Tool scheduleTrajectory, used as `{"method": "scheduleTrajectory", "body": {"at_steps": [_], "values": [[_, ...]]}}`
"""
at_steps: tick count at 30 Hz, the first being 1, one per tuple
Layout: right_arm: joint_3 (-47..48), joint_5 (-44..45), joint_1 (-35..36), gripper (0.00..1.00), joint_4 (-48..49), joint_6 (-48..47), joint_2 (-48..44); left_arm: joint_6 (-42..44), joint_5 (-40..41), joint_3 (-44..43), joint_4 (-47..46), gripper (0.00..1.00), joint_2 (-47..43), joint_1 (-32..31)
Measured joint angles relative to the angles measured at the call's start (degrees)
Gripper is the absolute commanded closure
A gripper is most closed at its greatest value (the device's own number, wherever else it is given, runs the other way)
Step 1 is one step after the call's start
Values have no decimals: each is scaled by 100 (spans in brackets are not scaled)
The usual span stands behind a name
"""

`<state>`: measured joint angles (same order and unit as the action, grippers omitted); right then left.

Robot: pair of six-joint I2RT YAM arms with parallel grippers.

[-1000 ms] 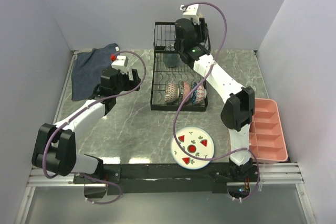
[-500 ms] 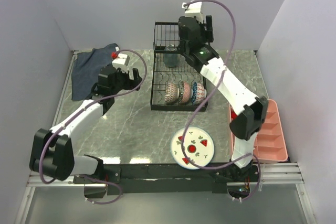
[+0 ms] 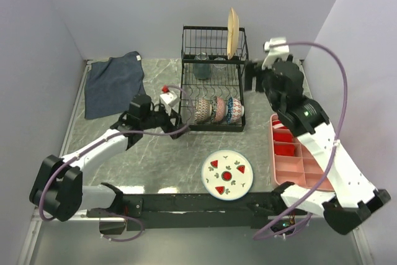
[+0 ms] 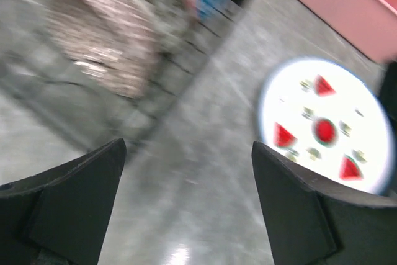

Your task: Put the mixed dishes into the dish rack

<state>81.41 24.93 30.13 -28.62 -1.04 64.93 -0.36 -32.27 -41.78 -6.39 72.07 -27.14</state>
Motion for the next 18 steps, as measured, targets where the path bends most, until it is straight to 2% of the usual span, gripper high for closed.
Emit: {"method": "scheduleTrajectory", "body": {"at_steps": [5, 8, 11, 18], "values": [[-975, -1740, -557, 7, -835, -433, -487, -498, -258, 479, -297, 17, 181, -640], [-1185, -2382, -1093, 7, -1401, -509, -426, -693, -367, 575, -361, 20, 468, -973], [-1392, -2719, -1370, 7, -1604, -573, -450, -837, -424, 575, -382, 21, 839, -1193], [-1937, -3126, -1390, 7, -1808, -745, -1080, -1027, -389, 442, -293, 27, 1676, -1711]]}}
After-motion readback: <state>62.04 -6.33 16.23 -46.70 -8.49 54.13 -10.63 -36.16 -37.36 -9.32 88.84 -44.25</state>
